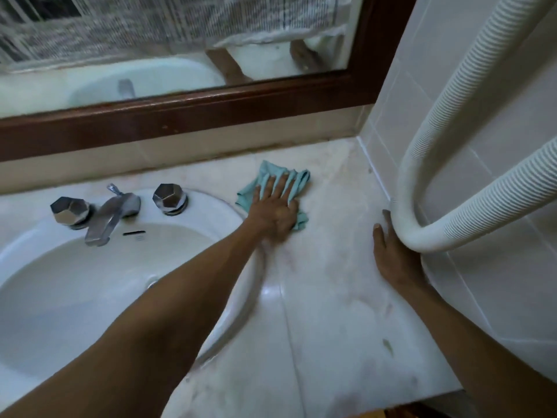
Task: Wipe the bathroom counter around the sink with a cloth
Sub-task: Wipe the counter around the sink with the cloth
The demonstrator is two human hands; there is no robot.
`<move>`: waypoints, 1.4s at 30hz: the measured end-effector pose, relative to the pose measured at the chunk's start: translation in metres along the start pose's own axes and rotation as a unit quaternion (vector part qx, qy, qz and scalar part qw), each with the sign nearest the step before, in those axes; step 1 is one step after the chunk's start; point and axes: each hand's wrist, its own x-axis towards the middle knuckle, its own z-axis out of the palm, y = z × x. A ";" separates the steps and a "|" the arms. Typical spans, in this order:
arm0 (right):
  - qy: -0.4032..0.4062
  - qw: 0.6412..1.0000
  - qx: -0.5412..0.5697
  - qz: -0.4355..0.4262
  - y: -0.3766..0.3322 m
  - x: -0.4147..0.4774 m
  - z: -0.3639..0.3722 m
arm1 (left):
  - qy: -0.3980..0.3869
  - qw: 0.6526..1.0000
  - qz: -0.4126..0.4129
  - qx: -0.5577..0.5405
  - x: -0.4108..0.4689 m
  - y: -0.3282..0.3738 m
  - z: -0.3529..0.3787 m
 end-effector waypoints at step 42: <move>0.000 1.000 -0.016 -0.012 0.005 0.021 0.026 | -0.014 0.986 0.162 0.029 0.059 0.079 0.020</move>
